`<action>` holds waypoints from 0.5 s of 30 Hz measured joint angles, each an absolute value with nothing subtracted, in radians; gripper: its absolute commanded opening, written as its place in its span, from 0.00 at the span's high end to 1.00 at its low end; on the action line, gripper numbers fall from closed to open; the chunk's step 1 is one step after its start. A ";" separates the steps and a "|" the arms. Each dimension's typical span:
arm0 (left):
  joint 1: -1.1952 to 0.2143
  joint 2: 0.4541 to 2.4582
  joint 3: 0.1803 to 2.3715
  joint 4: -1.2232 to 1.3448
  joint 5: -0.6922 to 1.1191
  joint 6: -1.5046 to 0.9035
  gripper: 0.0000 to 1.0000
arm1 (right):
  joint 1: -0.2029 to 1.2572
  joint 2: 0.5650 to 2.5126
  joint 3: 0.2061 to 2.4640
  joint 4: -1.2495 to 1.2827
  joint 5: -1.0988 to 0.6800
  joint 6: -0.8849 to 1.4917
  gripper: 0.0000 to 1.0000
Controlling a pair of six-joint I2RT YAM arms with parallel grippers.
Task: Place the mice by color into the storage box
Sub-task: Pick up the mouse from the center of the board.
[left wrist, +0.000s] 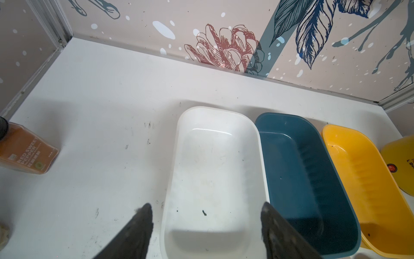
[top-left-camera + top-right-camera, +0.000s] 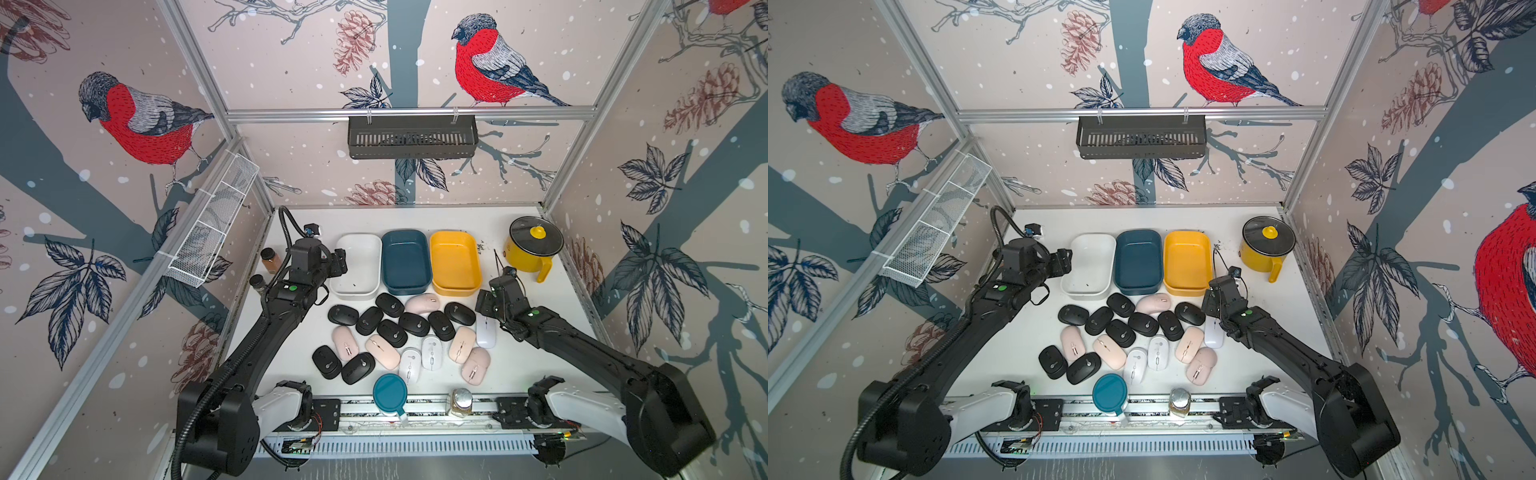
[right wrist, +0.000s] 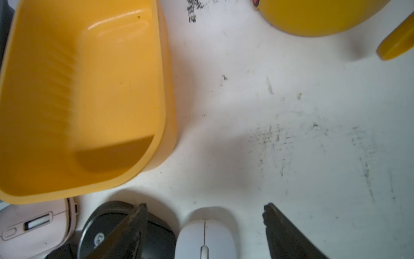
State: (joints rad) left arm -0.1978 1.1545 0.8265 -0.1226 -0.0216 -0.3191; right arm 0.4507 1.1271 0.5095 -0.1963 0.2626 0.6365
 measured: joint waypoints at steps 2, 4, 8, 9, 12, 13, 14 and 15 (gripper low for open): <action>-0.198 1.164 0.824 -0.125 -0.019 -0.323 0.25 | 0.453 1.129 0.498 -0.208 0.237 0.656 0.21; -0.198 1.179 0.844 -0.150 -0.020 -0.326 0.25 | 0.454 1.129 0.488 -0.223 0.213 0.668 0.21; -0.198 1.189 0.867 -0.165 -0.030 -0.334 0.26 | 0.463 1.127 0.484 -0.254 0.185 0.684 0.22; -0.198 1.191 0.865 -0.168 -0.030 -0.334 0.26 | 0.469 1.125 0.484 -0.262 0.183 0.685 0.22; -0.198 1.194 0.860 -0.168 -0.030 -0.334 0.26 | 0.488 1.116 0.484 -0.290 0.172 0.698 0.22; -0.198 1.195 0.860 -0.168 -0.030 -0.334 0.26 | 0.494 1.113 0.484 -0.298 0.170 0.705 0.22; -0.198 1.195 0.859 -0.168 -0.030 -0.334 0.26 | 0.500 1.109 0.484 -0.307 0.170 0.707 0.22; -0.198 1.196 0.859 -0.168 -0.030 -0.334 0.25 | 0.506 1.106 0.484 -0.314 0.170 0.711 0.22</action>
State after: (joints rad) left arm -0.1978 1.1965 0.8585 -0.1684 -0.0299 -0.3344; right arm 0.5060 1.1065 0.4843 -0.3141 0.1703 0.7109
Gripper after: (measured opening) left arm 0.745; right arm 0.776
